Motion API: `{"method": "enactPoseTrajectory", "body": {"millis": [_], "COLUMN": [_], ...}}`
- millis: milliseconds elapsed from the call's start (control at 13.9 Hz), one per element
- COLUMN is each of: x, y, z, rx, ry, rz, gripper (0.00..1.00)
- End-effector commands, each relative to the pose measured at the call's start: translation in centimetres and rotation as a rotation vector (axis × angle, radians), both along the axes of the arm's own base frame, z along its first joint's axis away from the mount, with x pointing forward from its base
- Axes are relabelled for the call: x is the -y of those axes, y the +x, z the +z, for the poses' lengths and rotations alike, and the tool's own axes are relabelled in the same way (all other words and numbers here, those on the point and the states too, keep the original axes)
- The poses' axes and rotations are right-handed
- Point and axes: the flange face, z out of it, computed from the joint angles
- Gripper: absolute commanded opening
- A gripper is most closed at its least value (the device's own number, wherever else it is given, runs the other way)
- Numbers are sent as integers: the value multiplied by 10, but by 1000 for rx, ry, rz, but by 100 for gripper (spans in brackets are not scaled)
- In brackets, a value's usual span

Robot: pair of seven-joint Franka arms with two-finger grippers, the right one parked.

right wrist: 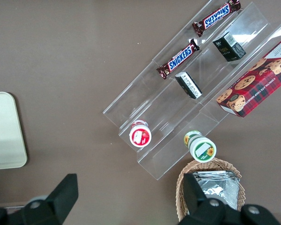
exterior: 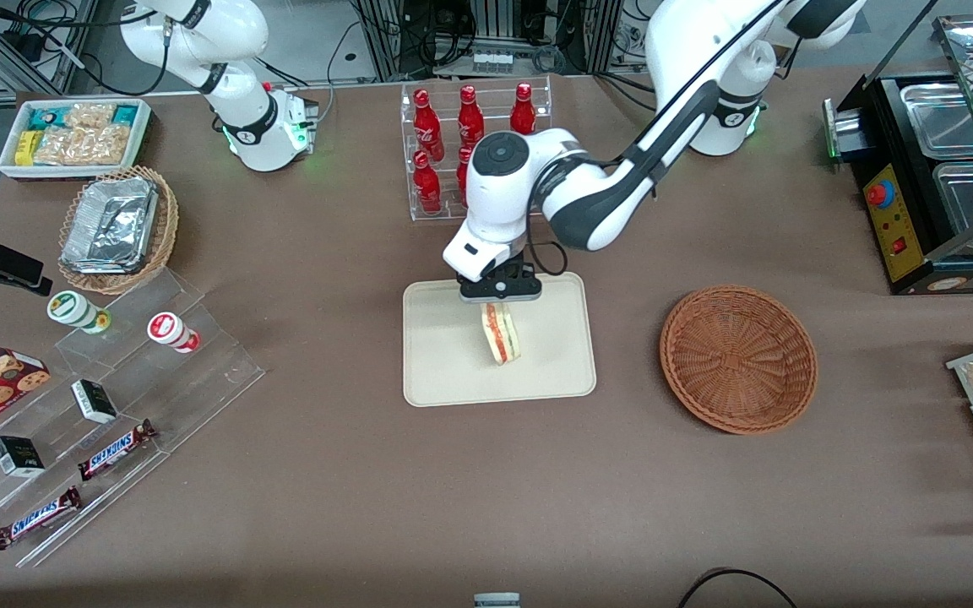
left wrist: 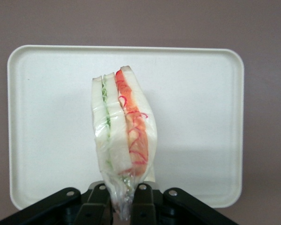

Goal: Place sandwich from basket to tray
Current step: 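Lower the sandwich onto the tray and open the left gripper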

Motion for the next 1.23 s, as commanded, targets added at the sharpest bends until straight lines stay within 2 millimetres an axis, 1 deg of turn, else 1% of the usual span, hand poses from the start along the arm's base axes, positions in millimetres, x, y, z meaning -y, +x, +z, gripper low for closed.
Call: {"method": "enactPoseTrajectory", "body": {"millis": [0, 72, 144, 361, 433, 505, 577, 722, 866, 1010, 1082, 1155], "x": [8, 10, 12, 12, 12, 12, 12, 11, 10, 2, 1, -5], "y": [1, -3, -6, -10, -12, -12, -12, -10, -7, -2, -1, 2], "z": [-33, -43, -46, -67, -69, -70, -68, -59, -32, 6, 30, 56], "rx": [31, 29, 29, 8, 6, 4, 6, 17, 35, 61, 60, 51], "ry": [33, 32, 27, 40, 41, 44, 46, 50, 58, 79, 75, 79], "rz": [-1, -12, -20, -32, -35, -37, -43, -34, -13, 15, 45, 74], "gripper": [0, 0, 0, 0, 0, 42, 99, 100, 100, 100, 100, 100]}}
